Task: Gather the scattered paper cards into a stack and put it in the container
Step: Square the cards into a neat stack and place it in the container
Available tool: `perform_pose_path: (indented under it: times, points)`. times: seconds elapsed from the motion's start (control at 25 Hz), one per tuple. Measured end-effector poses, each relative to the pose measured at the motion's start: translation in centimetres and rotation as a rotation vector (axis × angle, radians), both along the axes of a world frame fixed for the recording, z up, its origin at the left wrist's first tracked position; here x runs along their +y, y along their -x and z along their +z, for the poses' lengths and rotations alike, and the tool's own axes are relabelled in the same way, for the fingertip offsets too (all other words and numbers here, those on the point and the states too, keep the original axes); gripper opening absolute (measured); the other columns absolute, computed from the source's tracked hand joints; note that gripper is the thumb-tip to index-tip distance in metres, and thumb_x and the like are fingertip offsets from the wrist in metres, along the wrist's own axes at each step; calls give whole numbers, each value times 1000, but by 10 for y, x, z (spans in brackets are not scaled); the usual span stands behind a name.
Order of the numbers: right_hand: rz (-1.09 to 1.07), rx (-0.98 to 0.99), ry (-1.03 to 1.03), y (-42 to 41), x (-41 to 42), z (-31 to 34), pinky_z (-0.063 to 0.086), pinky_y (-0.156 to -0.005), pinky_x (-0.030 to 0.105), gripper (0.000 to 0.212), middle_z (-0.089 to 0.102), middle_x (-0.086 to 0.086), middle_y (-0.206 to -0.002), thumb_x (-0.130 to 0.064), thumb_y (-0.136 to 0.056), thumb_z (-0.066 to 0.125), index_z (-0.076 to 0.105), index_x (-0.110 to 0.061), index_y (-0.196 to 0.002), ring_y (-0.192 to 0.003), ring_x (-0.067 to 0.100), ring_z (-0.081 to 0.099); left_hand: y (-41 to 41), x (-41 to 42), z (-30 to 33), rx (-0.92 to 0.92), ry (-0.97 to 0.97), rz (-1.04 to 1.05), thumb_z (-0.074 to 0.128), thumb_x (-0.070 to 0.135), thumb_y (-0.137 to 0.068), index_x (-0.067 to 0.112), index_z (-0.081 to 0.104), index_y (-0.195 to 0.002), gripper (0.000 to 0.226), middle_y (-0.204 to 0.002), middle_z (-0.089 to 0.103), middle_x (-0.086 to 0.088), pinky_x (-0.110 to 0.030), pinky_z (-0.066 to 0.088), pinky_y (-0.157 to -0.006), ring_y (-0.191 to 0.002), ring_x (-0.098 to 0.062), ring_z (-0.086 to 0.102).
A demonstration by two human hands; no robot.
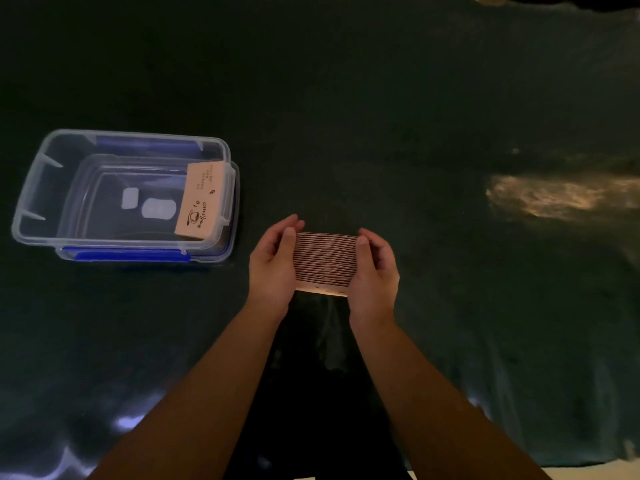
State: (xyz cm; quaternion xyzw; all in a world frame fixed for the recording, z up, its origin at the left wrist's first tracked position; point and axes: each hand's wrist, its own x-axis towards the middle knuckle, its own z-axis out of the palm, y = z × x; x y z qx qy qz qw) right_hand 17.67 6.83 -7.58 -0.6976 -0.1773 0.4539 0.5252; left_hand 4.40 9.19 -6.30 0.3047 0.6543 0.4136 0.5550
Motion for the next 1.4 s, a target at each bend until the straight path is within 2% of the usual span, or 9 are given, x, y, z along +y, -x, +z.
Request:
perform_pose_path:
  times: [0.16, 0.36, 0.6, 0.76, 0.88, 1.0, 1.08, 1.28, 1.4]
  points:
    - [12, -29, -14, 5, -3, -2, 55, -65, 15, 22, 75, -27, -96, -32, -107, 56, 75, -39, -99, -85, -7, 70, -7, -7, -5, 33, -51, 71, 49, 20, -111, 25, 76, -97, 31, -96, 77, 12, -30, 54, -87, -94, -2, 71]
    - [-63, 17, -14, 7, 0, -1, 52, -55, 13, 31, 76, -18, -88, -29, -107, 48, 77, -27, -95, -79, -2, 69, -14, -13, 0, 64, -108, 156, 30, 29, -114, 2, 78, -95, 58, -77, 71, 39, 6, 40, -64, -79, 25, 62]
    - [-37, -22, -49, 8, 5, 29, 52, -58, 18, 39, 72, -17, -80, -45, -100, 41, 73, -24, -93, -75, 0, 67, -11, 1, 15, 33, -167, 186, 19, 74, -94, 28, 77, -72, 78, -85, 79, 3, -35, 51, -89, -95, -17, 73]
    - [92, -29, -45, 9, -4, 62, 50, -64, 16, 42, 69, -4, -91, -56, -99, 41, 68, -24, -98, -78, 3, 67, -7, 5, 43, 52, -14, 210, 10, 95, -80, 35, 81, -71, 94, -92, 80, -3, -54, 47, -105, -100, -25, 71]
    - [266, 3, -66, 15, -17, 88, 52, -69, 15, 47, 68, -3, -114, -69, -81, 61, 62, -33, -111, -93, 0, 68, 5, 4, 69, 70, 65, 212, 5, 109, -60, 33, 83, -79, 111, -92, 80, -3, -53, 50, -99, -98, -25, 72]
    - [616, -83, -31, 18, -23, 110, 49, -82, 16, 104, 50, -9, -143, -61, -51, 91, 41, -45, -141, -122, 5, 57, 24, 8, 99, 78, 108, 261, 7, 111, -55, 34, 84, -75, 111, -100, 78, -5, -49, 51, -94, -103, -26, 69]
    - [818, -130, -22, 21, -19, 124, 43, -83, 13, 121, 39, -11, -150, -48, -49, 98, 29, -49, -148, -130, 7, 49, 39, 8, 118, 67, 116, 295, 10, 109, -59, 36, 85, -73, 106, -111, 76, -6, -52, 51, -102, -109, -27, 68]
    - [930, -233, -72, 50, -4, 149, 45, -73, 9, 104, 50, -17, -135, -33, -57, 101, 39, -47, -140, -113, -4, 54, 76, 5, 151, 67, 60, 344, 23, 106, -65, 20, 86, -87, 109, -101, 82, -9, -53, 55, -104, -101, -28, 76]
    - [842, -44, 4, 77, 7, 160, 63, -67, 21, 92, 64, -13, -121, -32, -51, 101, 50, -47, -126, -100, 8, 72, 116, 5, 169, -92, 40, 296, 47, 109, -50, 17, 84, -103, 113, -103, 84, -14, -54, 58, -97, -100, -33, 80]
